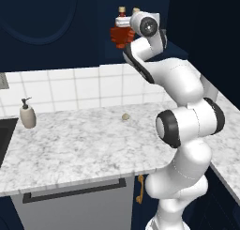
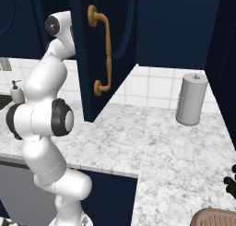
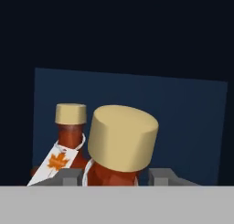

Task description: Put the shaker and condiment bottle from the counter next to their counterparts in the cabinet.

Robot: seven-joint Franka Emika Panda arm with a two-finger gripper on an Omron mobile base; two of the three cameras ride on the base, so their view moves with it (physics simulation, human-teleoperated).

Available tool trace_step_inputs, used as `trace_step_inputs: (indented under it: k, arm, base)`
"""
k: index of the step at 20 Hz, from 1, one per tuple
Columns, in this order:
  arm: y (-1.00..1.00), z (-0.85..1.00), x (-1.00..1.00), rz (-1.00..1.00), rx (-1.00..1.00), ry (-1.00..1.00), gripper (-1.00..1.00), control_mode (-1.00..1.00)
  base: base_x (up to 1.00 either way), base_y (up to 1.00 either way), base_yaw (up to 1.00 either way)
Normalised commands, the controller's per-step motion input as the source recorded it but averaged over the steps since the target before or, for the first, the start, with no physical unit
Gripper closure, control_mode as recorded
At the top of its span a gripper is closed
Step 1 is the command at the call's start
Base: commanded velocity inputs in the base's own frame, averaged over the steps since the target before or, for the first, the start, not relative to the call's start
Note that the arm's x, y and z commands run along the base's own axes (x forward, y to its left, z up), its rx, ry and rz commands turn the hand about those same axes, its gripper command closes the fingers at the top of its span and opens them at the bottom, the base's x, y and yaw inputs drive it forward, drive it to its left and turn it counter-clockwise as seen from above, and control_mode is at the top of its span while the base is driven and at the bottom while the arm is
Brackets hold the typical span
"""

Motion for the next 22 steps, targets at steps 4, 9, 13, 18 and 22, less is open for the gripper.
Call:
trace_step_inputs:
  k: [4, 9, 13, 18, 22]
  arm:
    - [0.00, 0.00, 0.39, 0.01, 0.00, 0.00, 1.00, -1.00]
    - [0.00, -0.03, 0.08, 0.00, -0.03, 0.00, -1.00, -1.00]
    - [0.00, -0.02, 0.00, 0.01, -0.03, 0.00, -1.00, -1.00]
    - [0.00, 0.00, 0.00, 0.00, -0.01, 0.00, -1.00, -1.00]
    - [0.00, 0.06, 0.00, 0.00, 0.00, 0.00, -1.00, -1.00]
  base:
    - [0.00, 0.00, 0.00]
    - [0.00, 0.00, 0.00]
    - [0.00, 0.00, 0.00]
    - [0.00, 0.00, 0.00]
    - [0.00, 0.00, 0.00]
